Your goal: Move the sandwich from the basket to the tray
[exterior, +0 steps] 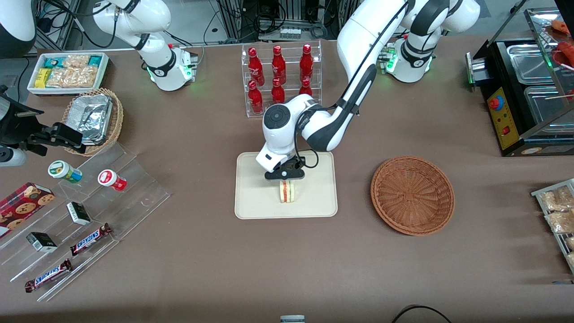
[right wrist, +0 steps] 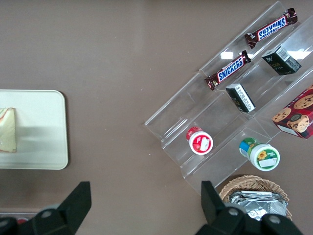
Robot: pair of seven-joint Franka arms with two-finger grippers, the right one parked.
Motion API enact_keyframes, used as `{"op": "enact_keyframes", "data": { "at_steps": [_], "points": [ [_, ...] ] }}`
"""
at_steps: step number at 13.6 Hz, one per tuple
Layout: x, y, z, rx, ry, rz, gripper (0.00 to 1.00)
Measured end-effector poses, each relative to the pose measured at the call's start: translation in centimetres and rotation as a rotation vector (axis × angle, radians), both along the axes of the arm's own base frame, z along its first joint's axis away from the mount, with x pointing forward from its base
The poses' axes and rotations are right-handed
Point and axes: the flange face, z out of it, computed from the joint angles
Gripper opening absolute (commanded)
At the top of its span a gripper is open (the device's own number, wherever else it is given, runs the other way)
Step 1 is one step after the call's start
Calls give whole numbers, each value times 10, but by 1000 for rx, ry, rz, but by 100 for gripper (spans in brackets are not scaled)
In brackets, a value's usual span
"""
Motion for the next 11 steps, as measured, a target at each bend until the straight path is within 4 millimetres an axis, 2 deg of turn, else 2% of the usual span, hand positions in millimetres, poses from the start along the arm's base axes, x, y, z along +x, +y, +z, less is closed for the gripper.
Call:
{"op": "enact_keyframes", "data": {
  "at_steps": [3,4,6,8,10,11],
  "points": [
    [6,-2,20,-9,-14,8,99],
    [8,0,37,-1,-11,16,99],
    [15,14,93,16,0,68,99],
    [31,58,171,32,18,148,99],
    [48,126,244,52,34,245,99],
    [56,162,273,57,39,293,99]
  ]
}}
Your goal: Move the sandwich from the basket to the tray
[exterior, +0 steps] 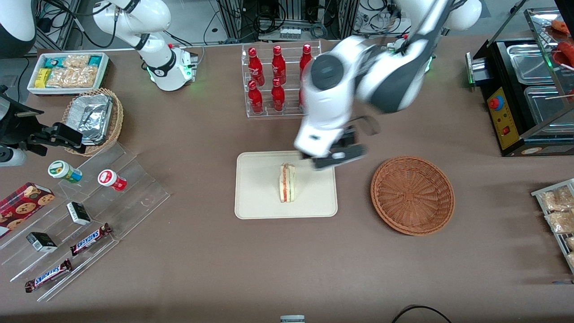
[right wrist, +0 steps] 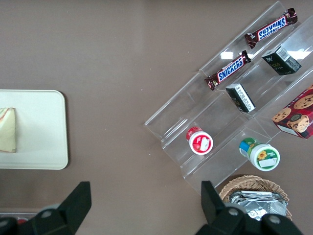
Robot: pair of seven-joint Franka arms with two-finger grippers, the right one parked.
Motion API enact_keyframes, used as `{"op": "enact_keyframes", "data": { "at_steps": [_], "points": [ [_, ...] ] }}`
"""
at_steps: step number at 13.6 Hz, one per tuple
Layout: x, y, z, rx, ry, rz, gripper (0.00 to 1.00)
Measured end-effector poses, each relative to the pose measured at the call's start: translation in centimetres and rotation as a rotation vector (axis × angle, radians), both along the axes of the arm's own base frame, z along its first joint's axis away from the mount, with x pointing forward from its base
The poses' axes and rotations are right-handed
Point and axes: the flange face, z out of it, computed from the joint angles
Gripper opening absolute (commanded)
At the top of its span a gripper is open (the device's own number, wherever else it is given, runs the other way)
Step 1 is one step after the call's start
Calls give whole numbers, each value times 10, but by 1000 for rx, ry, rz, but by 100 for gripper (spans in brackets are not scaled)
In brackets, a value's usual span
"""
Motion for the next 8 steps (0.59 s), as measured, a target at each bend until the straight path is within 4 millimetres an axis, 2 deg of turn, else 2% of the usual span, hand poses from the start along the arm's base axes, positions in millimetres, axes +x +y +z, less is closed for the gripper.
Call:
{"op": "enact_keyframes", "data": {
  "at_steps": [2,5,8],
  "points": [
    [15,69,36,10,10,76,99],
    [34,178,61,13,49,25,99],
    [25,285,83,-18,85,-90,99]
  ]
}}
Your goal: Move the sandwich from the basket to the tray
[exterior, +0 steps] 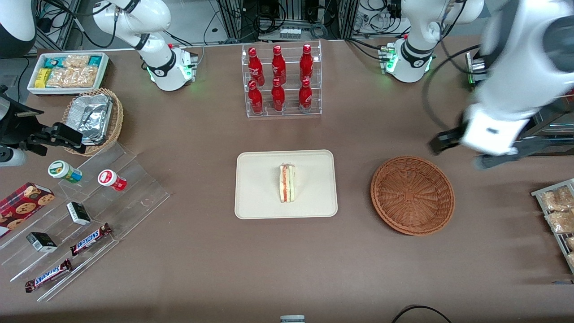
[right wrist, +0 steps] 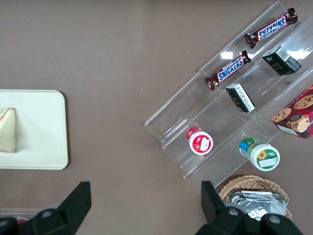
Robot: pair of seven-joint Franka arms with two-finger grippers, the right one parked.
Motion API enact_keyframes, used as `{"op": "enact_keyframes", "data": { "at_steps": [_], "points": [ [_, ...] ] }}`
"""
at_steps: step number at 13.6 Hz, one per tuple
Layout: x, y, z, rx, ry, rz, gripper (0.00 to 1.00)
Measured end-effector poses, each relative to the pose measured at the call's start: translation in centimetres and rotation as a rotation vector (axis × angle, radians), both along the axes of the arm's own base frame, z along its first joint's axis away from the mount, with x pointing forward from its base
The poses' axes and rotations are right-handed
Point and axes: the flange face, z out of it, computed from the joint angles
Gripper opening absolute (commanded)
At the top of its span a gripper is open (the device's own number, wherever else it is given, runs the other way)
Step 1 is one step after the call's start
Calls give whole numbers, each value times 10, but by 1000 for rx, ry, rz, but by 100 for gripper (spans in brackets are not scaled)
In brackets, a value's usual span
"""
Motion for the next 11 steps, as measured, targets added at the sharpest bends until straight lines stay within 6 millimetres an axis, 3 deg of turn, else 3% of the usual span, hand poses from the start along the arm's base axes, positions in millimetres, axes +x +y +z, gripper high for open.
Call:
{"op": "enact_keyframes", "data": {
  "at_steps": [2,4,7,11],
  "points": [
    [-18,55,8,-56,14,-80,99],
    [-38,92,10,-86,25,-150,99],
    [-53,100,9,-97,32,-219,99],
    [-48,95,17,-93,6,-237,99]
  ]
}}
